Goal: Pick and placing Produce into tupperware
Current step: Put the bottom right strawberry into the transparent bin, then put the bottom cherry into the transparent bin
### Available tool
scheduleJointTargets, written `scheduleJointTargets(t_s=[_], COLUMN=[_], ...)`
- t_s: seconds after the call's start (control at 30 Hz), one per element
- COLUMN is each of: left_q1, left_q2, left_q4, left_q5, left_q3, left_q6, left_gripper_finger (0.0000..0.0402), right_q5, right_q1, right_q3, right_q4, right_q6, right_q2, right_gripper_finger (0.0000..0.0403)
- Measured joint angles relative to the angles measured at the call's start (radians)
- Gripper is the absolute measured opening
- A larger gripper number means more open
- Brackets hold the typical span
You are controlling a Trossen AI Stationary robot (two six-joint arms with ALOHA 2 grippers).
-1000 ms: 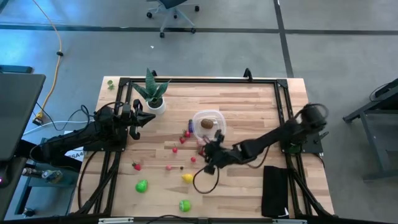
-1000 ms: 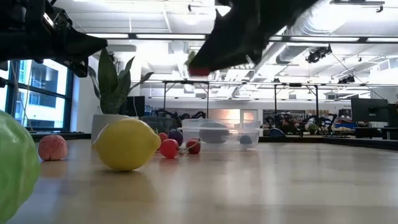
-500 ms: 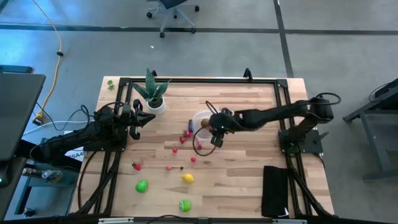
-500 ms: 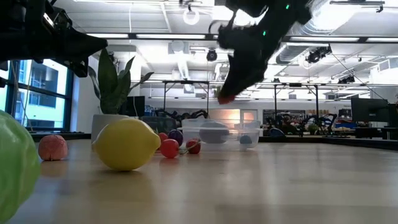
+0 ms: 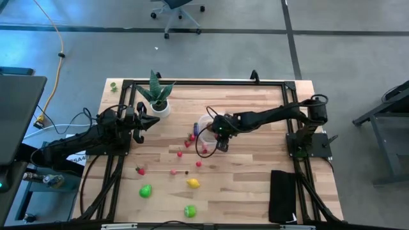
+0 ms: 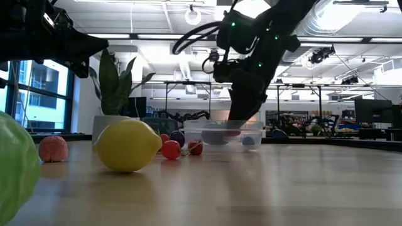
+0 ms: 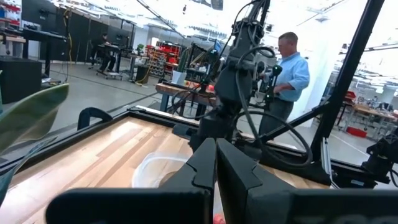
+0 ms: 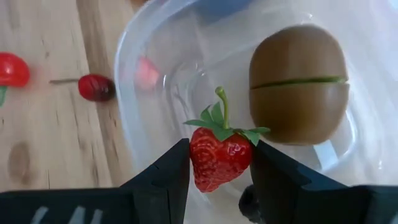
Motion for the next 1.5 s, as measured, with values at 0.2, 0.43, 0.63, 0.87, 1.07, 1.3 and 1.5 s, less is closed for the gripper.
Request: scheduleJointTargets(t_s=[0.2, 0.43, 0.63, 0.87, 1.07, 1.3, 1.5], left_q1=[0.0, 0.0, 0.0, 0.0, 0.0, 0.0, 0.0], left_q2=[0.0, 0.0, 0.0, 0.0, 0.0, 0.0, 0.0], left_q4=[0.0, 0.0, 0.0, 0.0, 0.0, 0.0, 0.0], left_q5=[0.0, 0.0, 0.0, 0.0, 0.0, 0.0, 0.0], left_q3=[0.0, 0.0, 0.0, 0.0, 0.0, 0.0, 0.0], left_q6=[0.0, 0.0, 0.0, 0.0, 0.0, 0.0, 0.0], left_gripper_finger=[0.0003, 0.0003, 0.0003, 0.0003, 0.0003, 0.0003, 0.0003], right_q5=[-0.006, -0.006, -0.001, 0.088, 0.273, 0.322, 0.282], right_q1=[-0.012, -0.018, -0.018, 0.018, 0.162, 0.325, 0.354], right_q3=[0.0, 0.0, 0.0, 0.0, -0.009, -0.118, -0.064], right_q4=[0.002, 0.005, 0.004, 0.012, 0.14, 0.489, 0.615], right_q6=[-0.003, -0.003, -0.003, -0.026, -0.027, 0.036, 0.024], right_q2=[0.013, 0.013, 0.013, -0.075, -0.153, -0.046, 0.134], right_gripper_finger=[0.0145, 0.0176, 0.0185, 0.0185, 0.0185, 0.0185, 0.0185])
